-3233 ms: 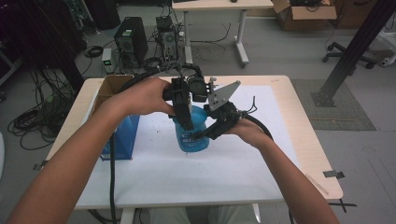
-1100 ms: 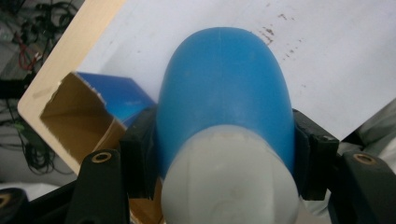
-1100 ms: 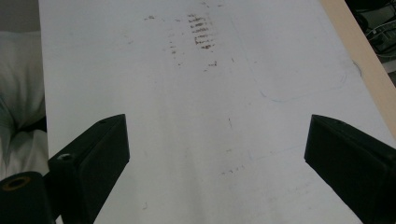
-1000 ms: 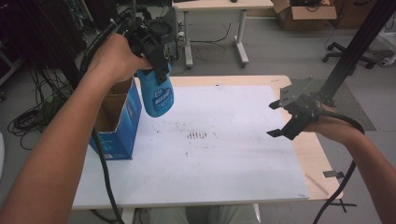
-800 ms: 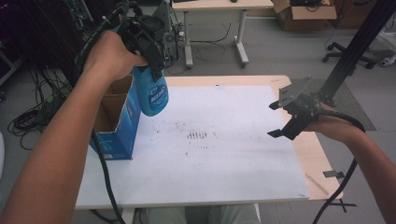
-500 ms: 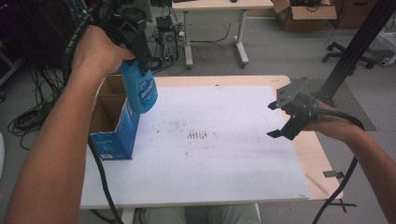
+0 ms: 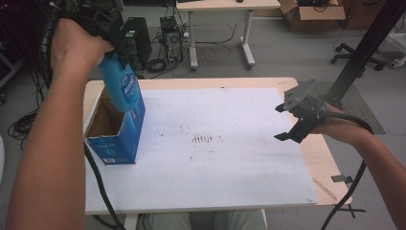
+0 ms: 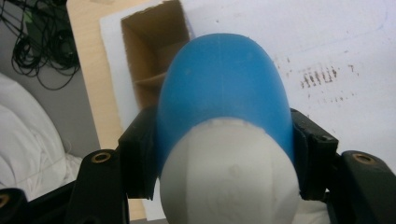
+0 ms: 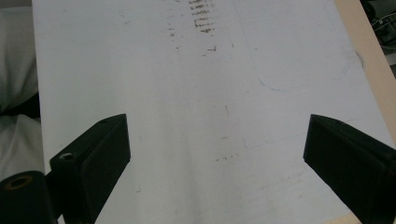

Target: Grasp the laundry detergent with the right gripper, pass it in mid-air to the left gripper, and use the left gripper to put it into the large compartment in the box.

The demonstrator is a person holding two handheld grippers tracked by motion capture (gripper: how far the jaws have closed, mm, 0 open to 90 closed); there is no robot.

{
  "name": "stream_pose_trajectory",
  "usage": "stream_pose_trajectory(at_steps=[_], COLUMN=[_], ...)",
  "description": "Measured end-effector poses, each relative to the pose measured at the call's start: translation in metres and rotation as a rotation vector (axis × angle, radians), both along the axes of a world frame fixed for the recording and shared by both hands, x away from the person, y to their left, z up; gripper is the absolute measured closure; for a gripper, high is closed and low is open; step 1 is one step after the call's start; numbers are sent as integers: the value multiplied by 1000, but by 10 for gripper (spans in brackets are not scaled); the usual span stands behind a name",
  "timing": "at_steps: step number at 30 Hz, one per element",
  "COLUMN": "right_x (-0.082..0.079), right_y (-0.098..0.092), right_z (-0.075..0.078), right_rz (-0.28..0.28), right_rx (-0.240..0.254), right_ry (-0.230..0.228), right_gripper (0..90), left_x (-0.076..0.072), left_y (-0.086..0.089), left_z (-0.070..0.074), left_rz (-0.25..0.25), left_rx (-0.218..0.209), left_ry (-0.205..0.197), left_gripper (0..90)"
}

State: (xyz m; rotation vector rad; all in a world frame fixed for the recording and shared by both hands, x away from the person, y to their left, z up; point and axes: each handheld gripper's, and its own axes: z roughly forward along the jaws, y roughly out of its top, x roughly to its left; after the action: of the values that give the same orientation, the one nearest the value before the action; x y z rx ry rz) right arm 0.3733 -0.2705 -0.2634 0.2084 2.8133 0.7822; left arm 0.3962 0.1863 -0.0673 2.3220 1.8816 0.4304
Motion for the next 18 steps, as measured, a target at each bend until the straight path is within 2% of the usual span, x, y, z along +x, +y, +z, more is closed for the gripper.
stream_pose_trajectory(at_steps=[7, 12, 18], right_x=[1, 0, 1], right_y=[-5, -9, -14], right_z=[1, 1, 0], right_rz=[-9, -18, -28], right_rx=[7, 9, 8], right_ry=[-3, -3, -7], right_gripper=[71, 70, 70], left_x=[-1, -1, -1], left_y=[15, 25, 40], left_z=[-1, -6, -16], left_rz=[55, 79, 115], left_rx=[-3, 9, -3], left_ry=[-16, -19, -20], left_gripper=[380, 380, 380])
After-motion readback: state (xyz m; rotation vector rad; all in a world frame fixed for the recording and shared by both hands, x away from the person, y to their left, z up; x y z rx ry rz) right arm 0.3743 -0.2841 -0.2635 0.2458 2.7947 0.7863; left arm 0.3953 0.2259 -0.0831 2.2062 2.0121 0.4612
